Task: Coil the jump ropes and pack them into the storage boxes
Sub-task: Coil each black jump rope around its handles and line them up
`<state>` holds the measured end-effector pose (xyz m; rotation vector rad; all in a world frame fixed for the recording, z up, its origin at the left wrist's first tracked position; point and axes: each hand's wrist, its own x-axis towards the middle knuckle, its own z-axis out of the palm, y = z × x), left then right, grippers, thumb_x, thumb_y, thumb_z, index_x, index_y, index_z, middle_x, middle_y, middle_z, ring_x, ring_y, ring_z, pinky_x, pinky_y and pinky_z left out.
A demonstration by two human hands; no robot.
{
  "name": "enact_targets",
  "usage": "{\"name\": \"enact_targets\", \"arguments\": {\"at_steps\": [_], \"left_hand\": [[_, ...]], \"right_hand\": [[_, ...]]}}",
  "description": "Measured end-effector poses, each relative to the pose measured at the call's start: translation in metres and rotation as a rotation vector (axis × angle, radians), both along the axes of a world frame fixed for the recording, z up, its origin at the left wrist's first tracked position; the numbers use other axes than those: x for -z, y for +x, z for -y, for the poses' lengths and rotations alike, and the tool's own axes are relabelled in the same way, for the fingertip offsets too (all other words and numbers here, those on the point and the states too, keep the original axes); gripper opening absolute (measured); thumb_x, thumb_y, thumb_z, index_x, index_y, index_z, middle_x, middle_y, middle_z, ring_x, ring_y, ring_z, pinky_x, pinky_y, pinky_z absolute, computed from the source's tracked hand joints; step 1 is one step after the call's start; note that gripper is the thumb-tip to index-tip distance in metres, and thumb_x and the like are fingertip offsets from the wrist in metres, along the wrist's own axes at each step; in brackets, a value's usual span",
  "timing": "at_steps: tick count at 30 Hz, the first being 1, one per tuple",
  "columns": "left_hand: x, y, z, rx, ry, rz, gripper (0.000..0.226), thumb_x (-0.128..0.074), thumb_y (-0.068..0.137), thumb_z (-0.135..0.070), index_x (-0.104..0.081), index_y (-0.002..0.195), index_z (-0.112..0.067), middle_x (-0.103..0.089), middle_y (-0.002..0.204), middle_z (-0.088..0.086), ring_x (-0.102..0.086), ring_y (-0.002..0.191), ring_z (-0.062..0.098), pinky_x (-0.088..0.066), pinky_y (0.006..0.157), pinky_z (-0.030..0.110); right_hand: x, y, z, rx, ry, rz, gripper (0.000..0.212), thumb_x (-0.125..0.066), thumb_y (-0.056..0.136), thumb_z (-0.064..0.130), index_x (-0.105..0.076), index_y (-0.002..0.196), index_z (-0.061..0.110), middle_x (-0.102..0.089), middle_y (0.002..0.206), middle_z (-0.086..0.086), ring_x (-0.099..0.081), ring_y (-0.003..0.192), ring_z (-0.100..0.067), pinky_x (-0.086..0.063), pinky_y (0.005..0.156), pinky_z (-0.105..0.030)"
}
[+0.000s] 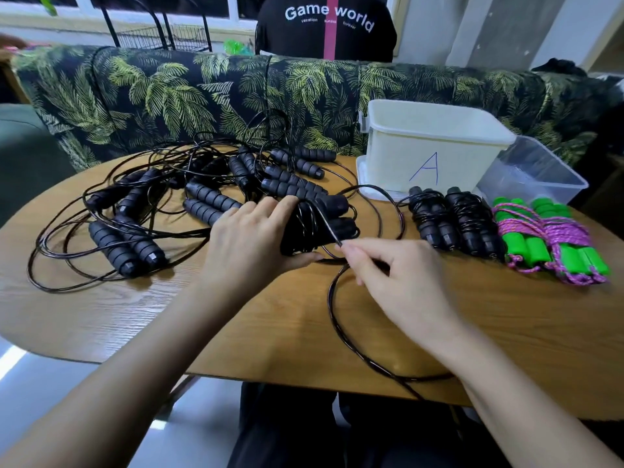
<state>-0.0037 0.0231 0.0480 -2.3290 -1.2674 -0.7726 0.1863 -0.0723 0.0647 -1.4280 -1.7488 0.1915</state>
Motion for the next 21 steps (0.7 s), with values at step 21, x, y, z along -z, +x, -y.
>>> {"name": "enact_targets", "arguments": {"at_steps": [21], "left_hand": [[-0.025,0.007,0.018,0.299,-0.572,0.461,0.086,-0.055,0.052,-0.088,-0.072,0.115,-0.032,-0.056,0.068,-0.043,-0.057,0.08,-0.023,-0.045,0.066,0.007]], "right_hand": [[0.015,0.016,-0.033,0.261,0.112,-0.018,0.078,-0.078,0.048,0.063,-0.051,0.108,0.02,-0.048,0.113,0.008,-0.044,0.109,-0.015,-0.029,0.086,-0.012]]}}
